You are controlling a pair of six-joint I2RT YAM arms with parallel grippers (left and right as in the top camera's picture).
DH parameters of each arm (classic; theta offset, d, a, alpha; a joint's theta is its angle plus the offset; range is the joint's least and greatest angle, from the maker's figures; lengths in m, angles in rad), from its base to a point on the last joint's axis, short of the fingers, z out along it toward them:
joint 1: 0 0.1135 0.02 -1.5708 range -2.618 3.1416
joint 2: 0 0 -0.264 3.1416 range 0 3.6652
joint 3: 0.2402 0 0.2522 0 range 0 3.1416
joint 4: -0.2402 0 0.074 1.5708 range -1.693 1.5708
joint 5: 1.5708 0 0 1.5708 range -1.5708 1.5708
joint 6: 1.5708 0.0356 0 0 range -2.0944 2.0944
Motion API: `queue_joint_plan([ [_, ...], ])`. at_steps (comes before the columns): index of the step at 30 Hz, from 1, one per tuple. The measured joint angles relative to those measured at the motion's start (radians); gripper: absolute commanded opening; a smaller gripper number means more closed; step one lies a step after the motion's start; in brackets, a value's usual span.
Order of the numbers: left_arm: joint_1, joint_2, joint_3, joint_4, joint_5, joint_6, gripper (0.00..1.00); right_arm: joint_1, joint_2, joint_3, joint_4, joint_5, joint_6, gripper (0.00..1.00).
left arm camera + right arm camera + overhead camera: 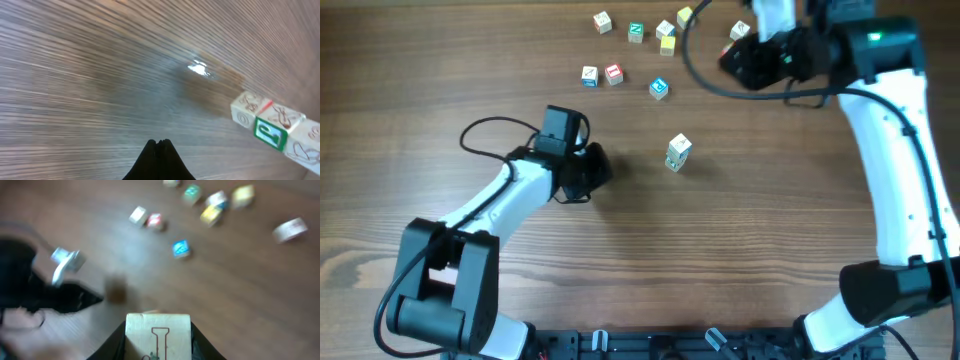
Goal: Form a tower
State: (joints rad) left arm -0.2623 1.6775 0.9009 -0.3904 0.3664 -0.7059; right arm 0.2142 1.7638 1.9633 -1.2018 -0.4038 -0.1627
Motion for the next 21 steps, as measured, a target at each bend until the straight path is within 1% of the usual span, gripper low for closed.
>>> queue_joint_plan([
  [3, 0.026, 0.0, 0.0, -0.019, 0.0, 0.0, 0.04, 0.067, 0.001, -0.007, -0.106, -0.006, -0.034, 0.06],
  [6, 0.042, 0.0, 0.0, -0.022, -0.002, 0.0, 0.05, 0.145, 0.001, -0.047, -0.114, 0.038, -0.07, 0.06],
  [8, 0.068, 0.0, 0.0, -0.021, -0.003, 0.0, 0.06, 0.18, 0.0, -0.148, -0.03, 0.053, -0.079, 0.04],
  [12, 0.113, 0.0, 0.0, -0.021, -0.003, 0.0, 0.08, 0.191, 0.004, -0.333, 0.157, 0.094, -0.079, 0.05],
  [13, 0.117, 0.0, 0.0, -0.021, -0.003, 0.0, 0.08, 0.191, 0.005, -0.364, 0.227, 0.101, -0.079, 0.05],
  [15, 0.118, 0.0, 0.0, -0.025, -0.003, 0.0, 0.08, 0.191, 0.005, -0.389, 0.273, 0.121, -0.069, 0.05],
  [17, 0.118, 0.0, 0.0, -0.029, -0.004, 0.0, 0.09, 0.191, -0.005, -0.404, 0.272, 0.145, -0.051, 0.05],
  [19, 0.118, 0.0, 0.0, -0.029, -0.007, 0.0, 0.09, 0.193, -0.084, -0.406, 0.239, 0.181, -0.039, 0.04],
  [21, 0.118, 0.0, 0.0, -0.031, -0.011, 0.0, 0.09, 0.195, -0.258, -0.449, 0.261, 0.208, -0.033, 0.05],
])
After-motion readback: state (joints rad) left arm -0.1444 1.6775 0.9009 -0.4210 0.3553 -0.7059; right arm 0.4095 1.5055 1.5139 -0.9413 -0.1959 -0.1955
